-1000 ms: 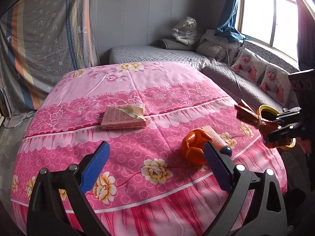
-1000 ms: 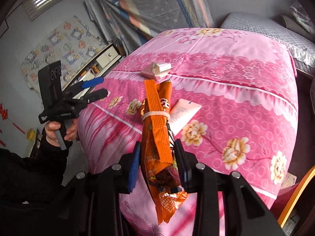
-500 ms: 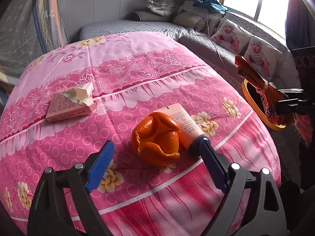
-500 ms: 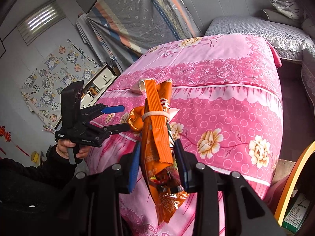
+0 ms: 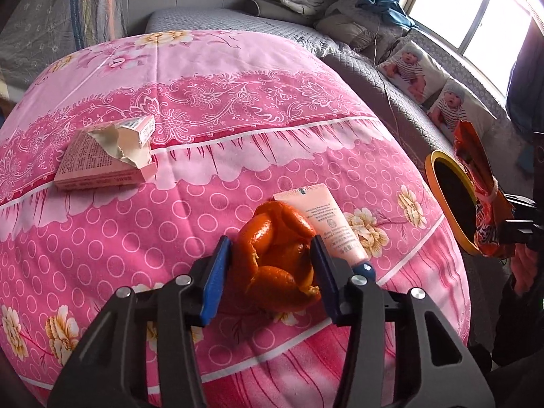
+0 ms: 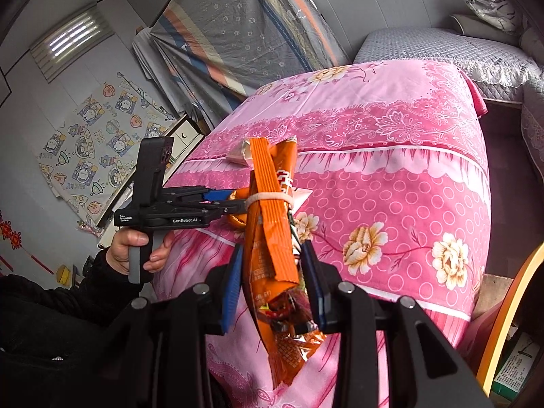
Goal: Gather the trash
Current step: 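Grasp the orange peel with the left tool while the right tool holds the snack bag, then carry the orange peel and snack bag over the yellow bin with both tools, then open both tools over the bin to drop the orange peel and snack bag, then return to the bed and grasp the pink hand-cream tube with the right tool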
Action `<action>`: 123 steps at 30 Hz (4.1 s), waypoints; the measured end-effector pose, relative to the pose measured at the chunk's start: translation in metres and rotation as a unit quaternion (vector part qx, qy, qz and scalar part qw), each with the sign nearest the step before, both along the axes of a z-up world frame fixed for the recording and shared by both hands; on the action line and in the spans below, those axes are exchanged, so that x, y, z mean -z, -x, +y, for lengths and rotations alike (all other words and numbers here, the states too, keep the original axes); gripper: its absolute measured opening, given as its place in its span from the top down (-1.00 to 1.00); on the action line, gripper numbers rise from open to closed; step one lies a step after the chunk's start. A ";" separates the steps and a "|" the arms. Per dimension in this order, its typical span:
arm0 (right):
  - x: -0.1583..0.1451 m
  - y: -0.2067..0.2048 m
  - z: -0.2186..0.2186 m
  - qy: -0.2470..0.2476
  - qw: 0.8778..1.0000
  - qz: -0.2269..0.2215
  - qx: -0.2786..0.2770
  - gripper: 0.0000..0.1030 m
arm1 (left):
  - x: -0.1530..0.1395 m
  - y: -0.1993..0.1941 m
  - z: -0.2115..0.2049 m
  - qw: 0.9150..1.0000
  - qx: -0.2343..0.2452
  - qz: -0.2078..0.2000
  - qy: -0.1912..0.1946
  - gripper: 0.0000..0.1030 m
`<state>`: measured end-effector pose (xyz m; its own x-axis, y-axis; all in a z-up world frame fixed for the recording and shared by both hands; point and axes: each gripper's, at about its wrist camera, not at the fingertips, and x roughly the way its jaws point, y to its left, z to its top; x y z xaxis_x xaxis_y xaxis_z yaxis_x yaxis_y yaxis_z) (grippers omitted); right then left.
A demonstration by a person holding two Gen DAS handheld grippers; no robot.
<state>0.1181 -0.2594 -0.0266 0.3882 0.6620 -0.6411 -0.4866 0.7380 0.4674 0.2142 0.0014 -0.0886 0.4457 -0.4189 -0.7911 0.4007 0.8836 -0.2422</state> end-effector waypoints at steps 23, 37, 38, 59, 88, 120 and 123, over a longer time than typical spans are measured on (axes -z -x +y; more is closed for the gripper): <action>-0.012 0.004 0.004 -0.014 1.000 -0.012 0.013 0.37 | -0.074 0.067 0.023 0.989 -0.052 -0.136 0.016 0.51; -0.031 0.012 -0.066 -0.051 0.990 -0.037 0.122 0.37 | -0.105 0.060 -0.046 0.984 0.001 -0.175 0.022 0.50; -0.032 0.014 -0.074 -0.054 0.989 -0.039 0.133 0.37 | -0.106 0.059 -0.055 0.984 0.010 -0.175 0.023 0.50; 0.002 0.072 -0.247 0.008 0.896 -0.049 0.441 0.37 | -0.105 0.055 -0.252 0.967 0.180 -0.178 0.022 0.50; 0.036 0.094 -0.308 0.009 0.839 0.016 0.544 -0.03 | -0.055 0.021 -0.364 0.972 0.201 -0.098 0.063 -0.34; 0.014 -0.038 0.057 0.098 0.989 0.027 0.106 -0.03 | -0.078 0.065 0.094 0.961 -0.177 -0.212 -0.006 -0.70; 0.022 -0.041 0.088 0.119 0.989 0.038 0.082 -0.19 | -0.076 0.070 0.105 0.959 -0.184 -0.216 -0.004 -0.71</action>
<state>0.1593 -0.1715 -0.0487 0.4221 0.4217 -0.8025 -0.3211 0.8974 0.3026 0.1441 0.1063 -0.0127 0.8487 -0.1652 -0.5025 0.1233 0.9856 -0.1159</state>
